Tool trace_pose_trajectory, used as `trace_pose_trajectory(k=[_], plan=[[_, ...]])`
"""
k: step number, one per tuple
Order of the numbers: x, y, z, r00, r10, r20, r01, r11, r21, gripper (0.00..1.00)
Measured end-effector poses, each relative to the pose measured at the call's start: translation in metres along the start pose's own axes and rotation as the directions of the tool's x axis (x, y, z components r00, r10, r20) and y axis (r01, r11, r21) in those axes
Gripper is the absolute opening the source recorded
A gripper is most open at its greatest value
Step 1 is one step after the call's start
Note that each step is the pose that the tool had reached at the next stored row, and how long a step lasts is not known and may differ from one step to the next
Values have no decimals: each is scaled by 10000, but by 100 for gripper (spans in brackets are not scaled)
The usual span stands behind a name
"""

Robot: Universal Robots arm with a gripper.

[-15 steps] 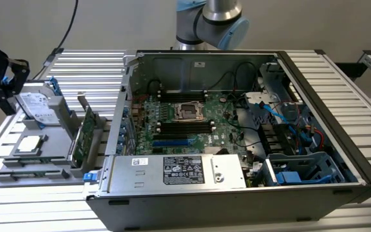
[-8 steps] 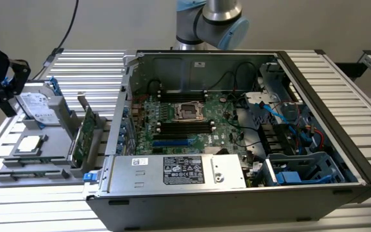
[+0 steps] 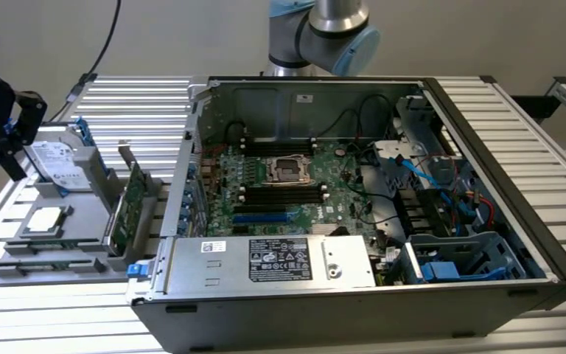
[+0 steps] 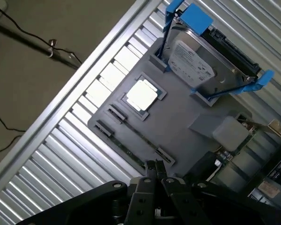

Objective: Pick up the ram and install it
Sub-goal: 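Pick up the ram and move it above insertion slot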

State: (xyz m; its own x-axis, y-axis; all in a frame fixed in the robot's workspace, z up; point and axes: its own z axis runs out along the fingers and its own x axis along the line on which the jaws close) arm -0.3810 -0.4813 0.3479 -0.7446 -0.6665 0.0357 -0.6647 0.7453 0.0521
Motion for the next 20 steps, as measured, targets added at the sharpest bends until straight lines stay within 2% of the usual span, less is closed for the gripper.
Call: trace_pose_trajectory(k=[5, 10, 15, 18, 20], plan=[[-1, -1, 15, 9959, -907, -49, 907, 9959, 30, 11], [-1, -2, 29, 9837, -1796, -100, 1797, 9837, 56, 11], [-2, -2, 42, 9631, -2686, -154, 2687, 9632, 77, 11], [-2, -3, 51, 9472, -3201, -186, 3203, 9473, 87, 11], [-2, -3, 56, 9345, -3553, -209, 3556, 9346, 93, 11]])
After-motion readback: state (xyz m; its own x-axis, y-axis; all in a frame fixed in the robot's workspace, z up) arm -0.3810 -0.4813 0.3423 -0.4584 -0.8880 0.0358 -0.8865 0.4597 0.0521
